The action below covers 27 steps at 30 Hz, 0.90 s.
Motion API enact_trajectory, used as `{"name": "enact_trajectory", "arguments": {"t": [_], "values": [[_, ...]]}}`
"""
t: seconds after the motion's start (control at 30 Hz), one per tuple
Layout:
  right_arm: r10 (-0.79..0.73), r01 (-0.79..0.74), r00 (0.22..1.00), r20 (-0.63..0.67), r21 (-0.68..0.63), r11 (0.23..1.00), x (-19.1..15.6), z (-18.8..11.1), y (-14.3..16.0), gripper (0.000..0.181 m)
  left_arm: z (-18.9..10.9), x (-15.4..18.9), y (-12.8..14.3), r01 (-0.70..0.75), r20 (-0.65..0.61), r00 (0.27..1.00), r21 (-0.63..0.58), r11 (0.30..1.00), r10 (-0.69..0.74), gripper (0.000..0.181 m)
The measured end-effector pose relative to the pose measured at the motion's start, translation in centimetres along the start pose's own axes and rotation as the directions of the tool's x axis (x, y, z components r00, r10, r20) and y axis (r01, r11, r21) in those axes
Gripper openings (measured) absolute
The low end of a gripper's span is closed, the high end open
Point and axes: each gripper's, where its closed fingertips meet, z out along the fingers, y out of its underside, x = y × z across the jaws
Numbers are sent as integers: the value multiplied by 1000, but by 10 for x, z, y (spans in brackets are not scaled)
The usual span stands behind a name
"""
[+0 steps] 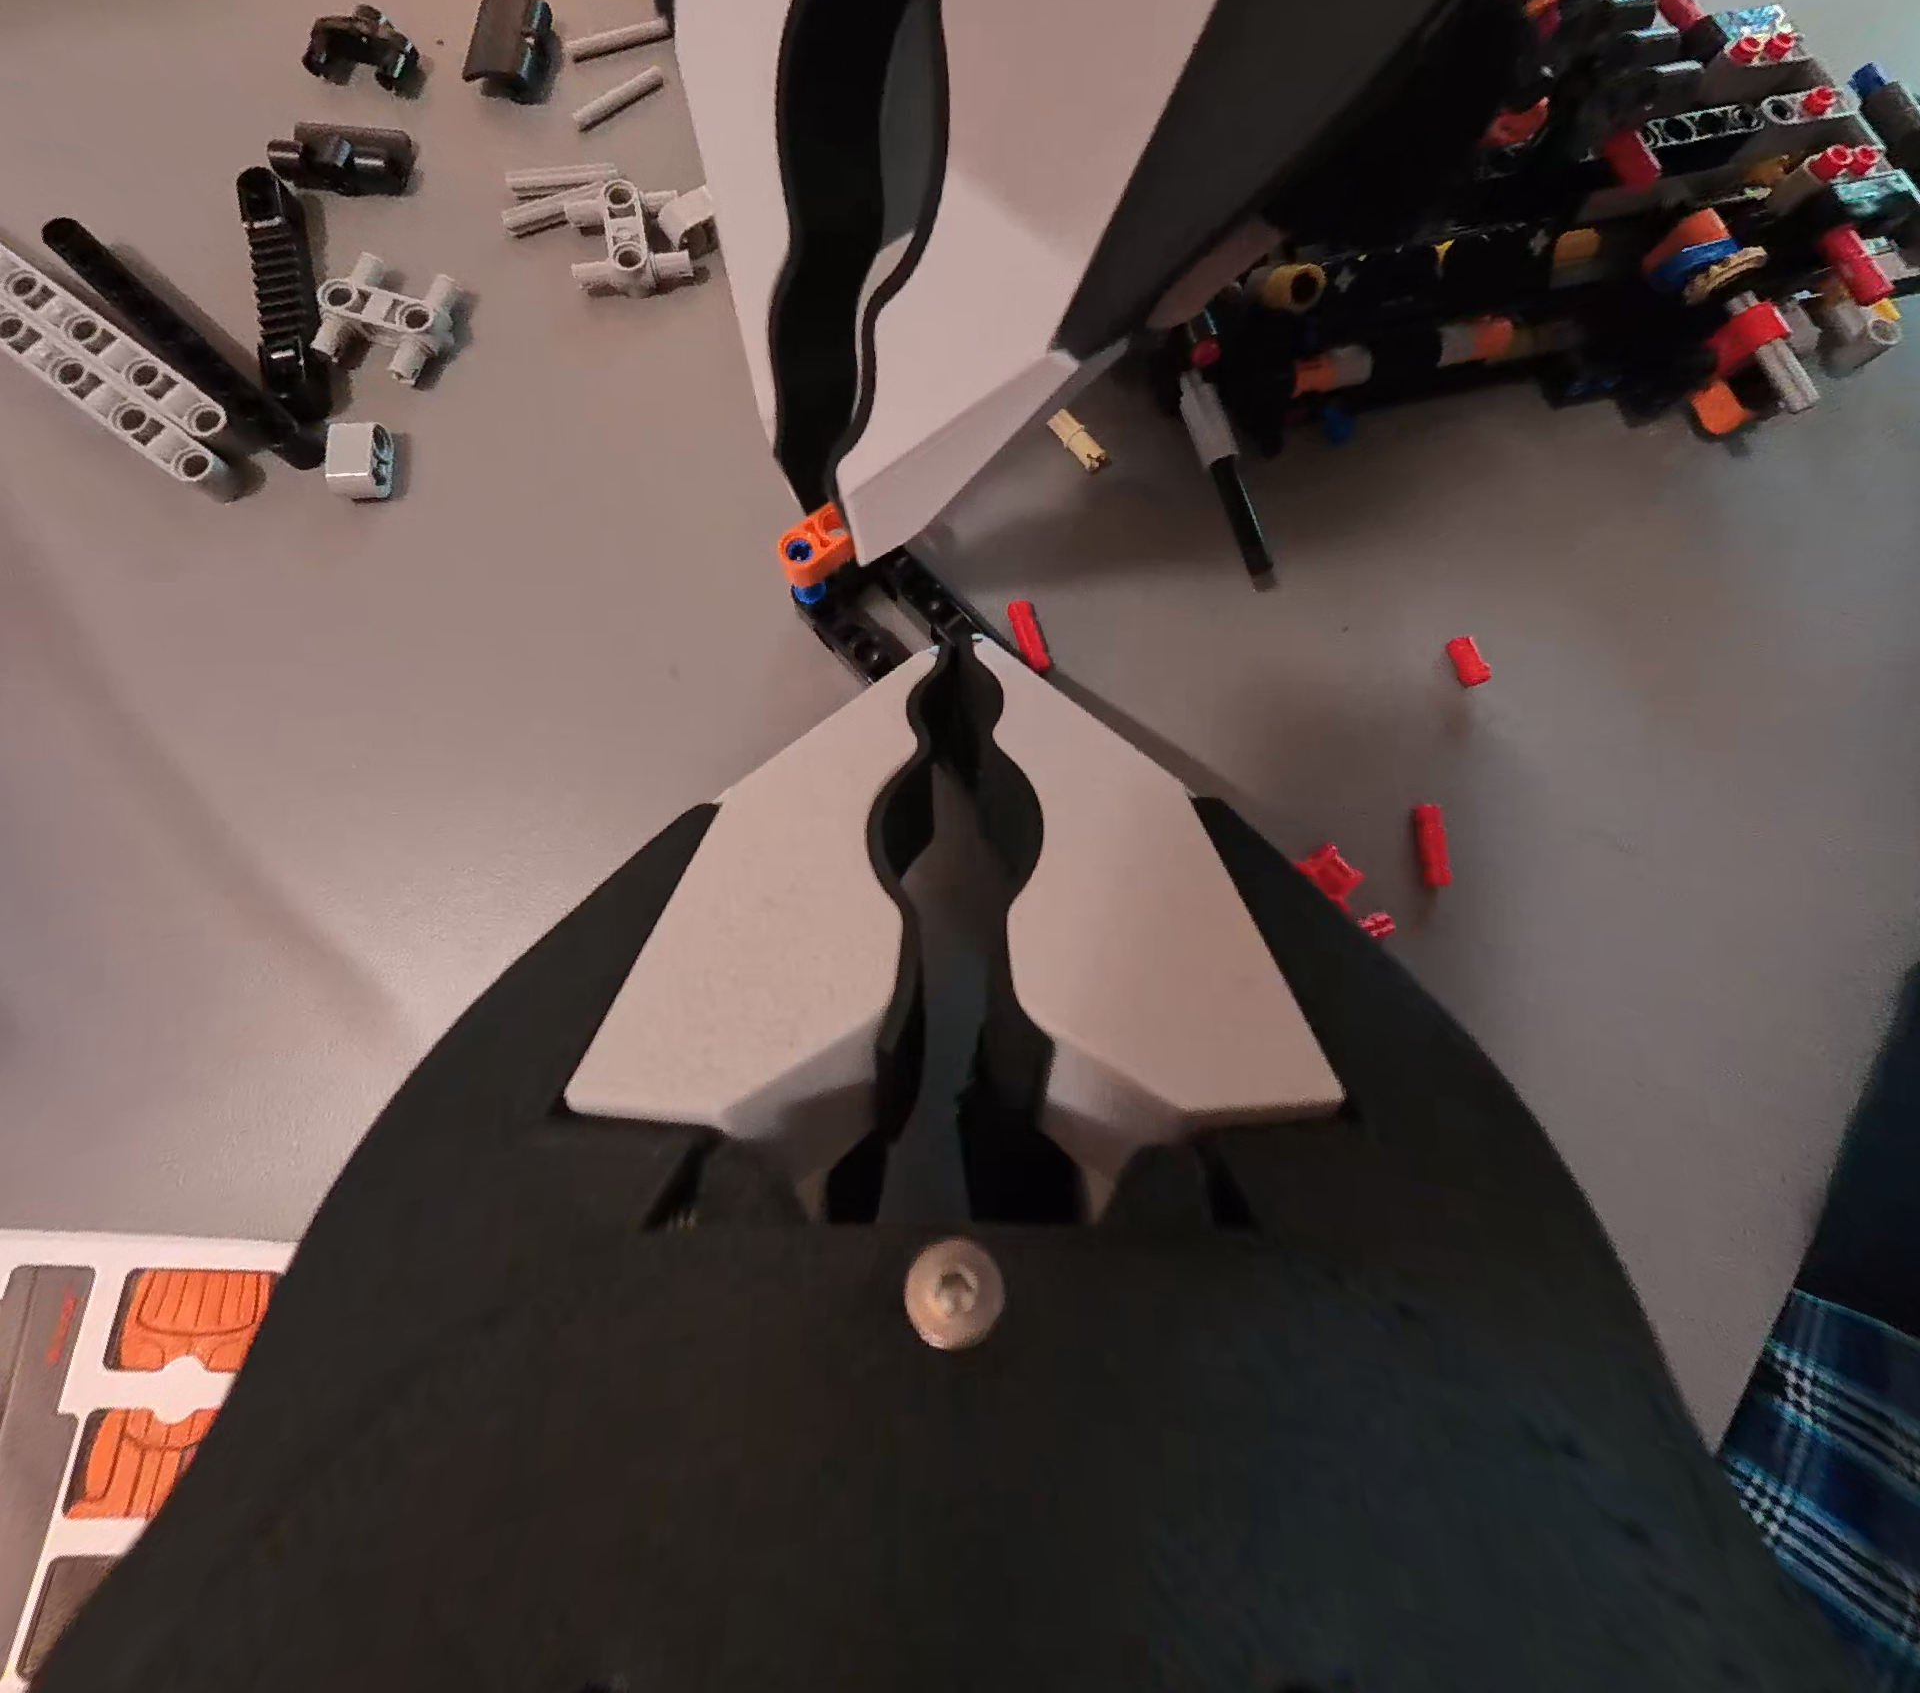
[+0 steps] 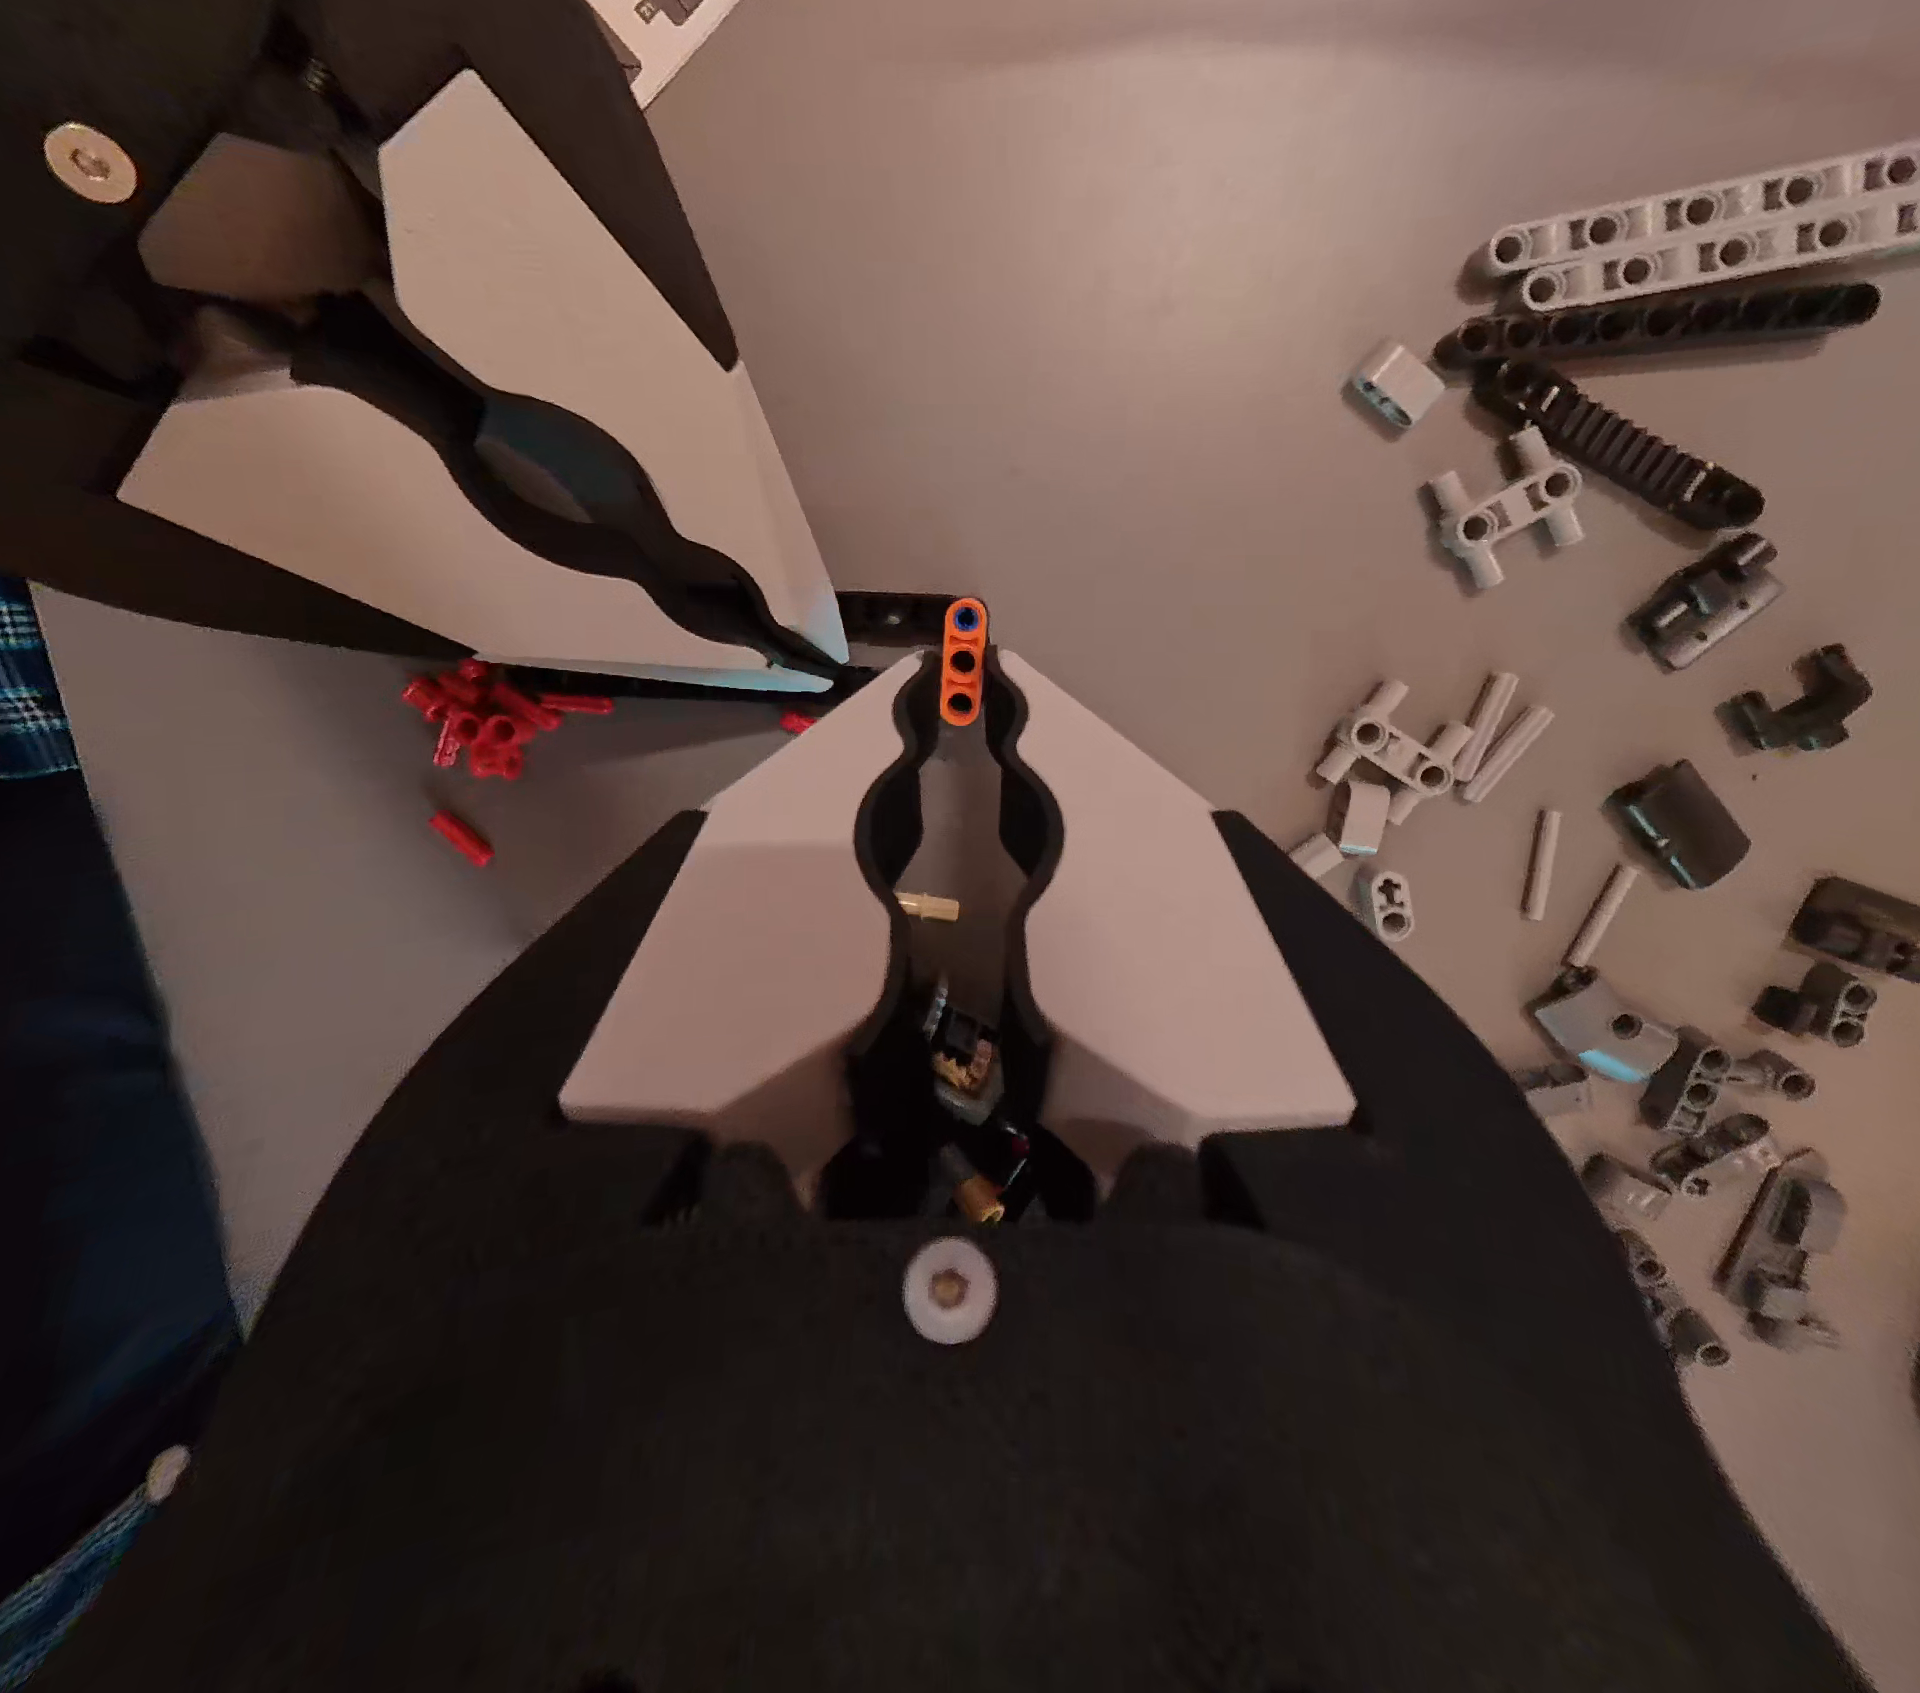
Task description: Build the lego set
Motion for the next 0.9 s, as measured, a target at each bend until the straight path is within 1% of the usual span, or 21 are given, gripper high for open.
{"name": "enact_trajectory", "arguments": {"t": [0.1, 0.23, 0.5, 0.6, 0.7, 0.8, 0.9], "values": [[-31, 31, 999, 11, -14, 999, 0, 1, 1, 5, 1, 1, 1, 2, -11, 1000, 0, 1000, -2, 0], [-100, 103, 994, 43, -77, 992, 1, 1, 1, 5, 1, 2, 1, -1, -28, 1000, 5, 1000, 1, 0], [-102, 120, 989, 111, -167, 979, 0, 4, 1, 5, 1, 2, 2, -11, -37, 999, 7, 1000, 11, 0], [-125, 146, 986, 115, -203, 968, 0, 5, 1, 5, 1, 2, 2, -19, -35, 999, 7, 1000, 19, 0], [-112, 138, 985, 133, -202, 970, 0, 6, 1, 5, 1, 2, 2, -25, -34, 999, 6, 1000, 26, 0], [-142, 166, 982, 125, -211, 963, 0, 6, 2, 5, 1, 2, 2, -33, -33, 999, 5, 999, 33, 0], [-139, 164, 980, 139, -191, 968, 0, 6, 2, 5, 1, 2, 2, -44, -22, 999, 3, 999, 44, 0]]}}
